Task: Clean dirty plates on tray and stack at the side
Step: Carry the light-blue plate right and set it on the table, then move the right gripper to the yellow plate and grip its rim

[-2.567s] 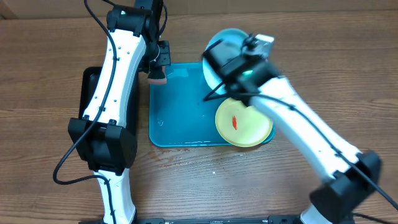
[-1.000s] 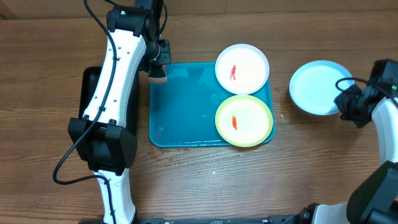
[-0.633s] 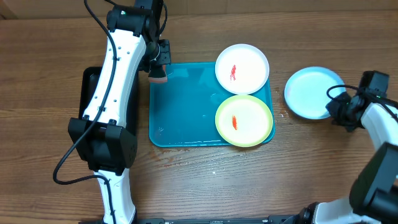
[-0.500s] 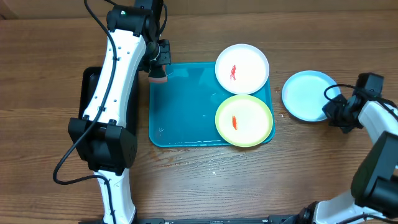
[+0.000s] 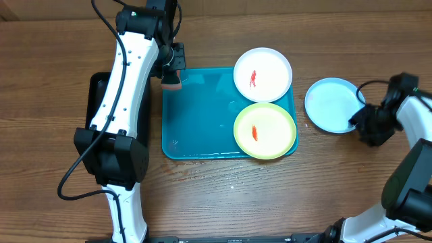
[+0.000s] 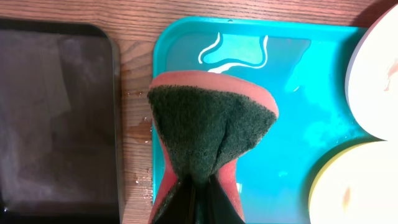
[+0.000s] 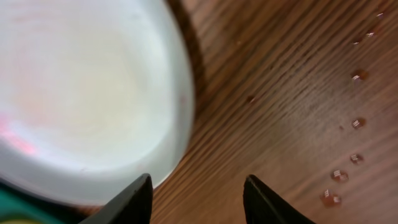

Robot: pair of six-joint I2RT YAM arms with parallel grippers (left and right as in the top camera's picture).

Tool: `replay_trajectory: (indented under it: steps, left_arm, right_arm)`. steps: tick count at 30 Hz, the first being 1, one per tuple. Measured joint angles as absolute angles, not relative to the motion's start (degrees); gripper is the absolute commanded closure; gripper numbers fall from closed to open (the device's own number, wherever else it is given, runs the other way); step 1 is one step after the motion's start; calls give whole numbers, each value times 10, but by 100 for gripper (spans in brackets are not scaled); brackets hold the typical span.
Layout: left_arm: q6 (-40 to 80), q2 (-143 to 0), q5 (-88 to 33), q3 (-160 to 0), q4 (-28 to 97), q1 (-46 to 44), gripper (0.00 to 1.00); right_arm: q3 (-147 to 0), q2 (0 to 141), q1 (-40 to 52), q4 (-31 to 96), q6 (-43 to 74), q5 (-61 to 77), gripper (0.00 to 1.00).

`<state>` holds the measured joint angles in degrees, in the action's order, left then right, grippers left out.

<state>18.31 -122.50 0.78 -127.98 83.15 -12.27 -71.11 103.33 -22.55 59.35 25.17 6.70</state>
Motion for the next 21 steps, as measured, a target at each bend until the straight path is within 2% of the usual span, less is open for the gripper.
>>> replay_trajectory:
  steps: [2, 5, 9, 14, 21]
  left_arm:
    - [183, -1225, 7, -1280, 832, -123, 96]
    - [183, -1225, 6, -1280, 832, -123, 96]
    - [183, -1225, 6, -1280, 832, -123, 96]
    - [183, -1225, 6, -1280, 832, -123, 96]
    - [183, -1225, 6, -1280, 832, -123, 96]
  right_arm:
    - [-756, 1034, -219, 634, 229, 84, 50]
    - [-789, 1033, -194, 660, 186, 119, 43]
    - [-780, 1034, -141, 670, 134, 158, 43]
    - [-735, 1034, -70, 635, 104, 179, 52]
    - [-688, 1034, -4, 581, 92, 183, 56]
